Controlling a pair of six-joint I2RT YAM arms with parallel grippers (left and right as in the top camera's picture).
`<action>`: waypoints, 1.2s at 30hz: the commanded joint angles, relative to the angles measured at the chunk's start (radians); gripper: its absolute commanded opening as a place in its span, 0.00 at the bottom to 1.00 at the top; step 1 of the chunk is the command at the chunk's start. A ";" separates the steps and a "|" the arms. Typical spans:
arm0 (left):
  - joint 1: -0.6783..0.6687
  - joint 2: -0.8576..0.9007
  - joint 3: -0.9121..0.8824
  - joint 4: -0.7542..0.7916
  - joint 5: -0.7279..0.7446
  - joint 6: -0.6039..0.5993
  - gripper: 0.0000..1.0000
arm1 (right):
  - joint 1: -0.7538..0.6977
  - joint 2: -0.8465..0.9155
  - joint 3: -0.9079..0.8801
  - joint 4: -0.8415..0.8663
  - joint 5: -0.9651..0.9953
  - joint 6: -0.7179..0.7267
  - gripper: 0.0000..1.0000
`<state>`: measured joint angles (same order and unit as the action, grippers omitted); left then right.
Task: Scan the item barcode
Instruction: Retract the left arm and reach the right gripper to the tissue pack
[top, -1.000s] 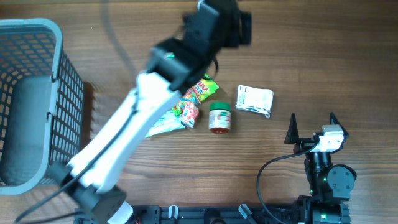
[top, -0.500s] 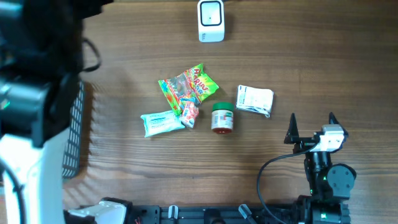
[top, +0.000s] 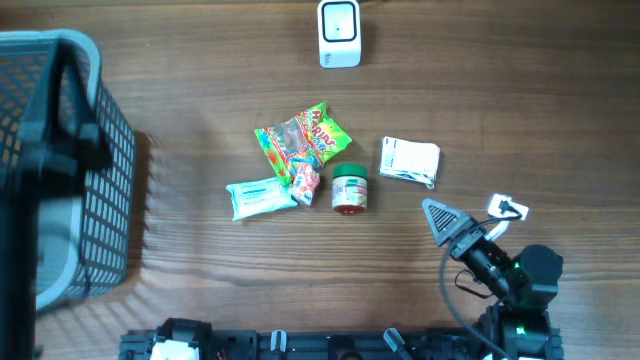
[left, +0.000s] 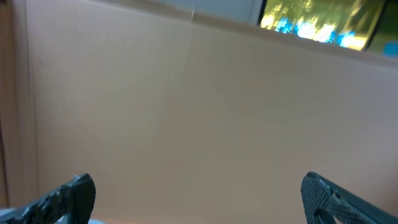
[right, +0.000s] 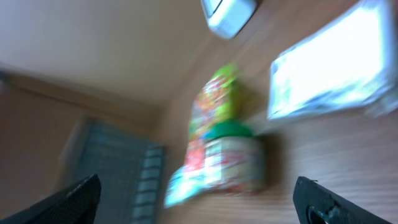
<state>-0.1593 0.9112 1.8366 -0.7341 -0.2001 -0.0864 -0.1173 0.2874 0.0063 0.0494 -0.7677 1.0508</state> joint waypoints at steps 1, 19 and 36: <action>0.007 -0.171 -0.142 0.073 0.051 0.016 1.00 | 0.002 0.004 0.000 0.170 -0.243 0.672 1.00; 0.007 -0.486 -0.343 0.230 -0.010 0.027 1.00 | 0.002 0.137 0.395 -0.600 0.115 0.198 0.99; 0.007 -0.904 -0.658 0.526 -0.010 0.083 1.00 | 0.036 0.912 1.059 -1.228 0.456 0.144 1.00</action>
<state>-0.1593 0.0727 1.2278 -0.2325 -0.2012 -0.0326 -0.1009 1.1400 1.0355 -1.1870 -0.3489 1.1526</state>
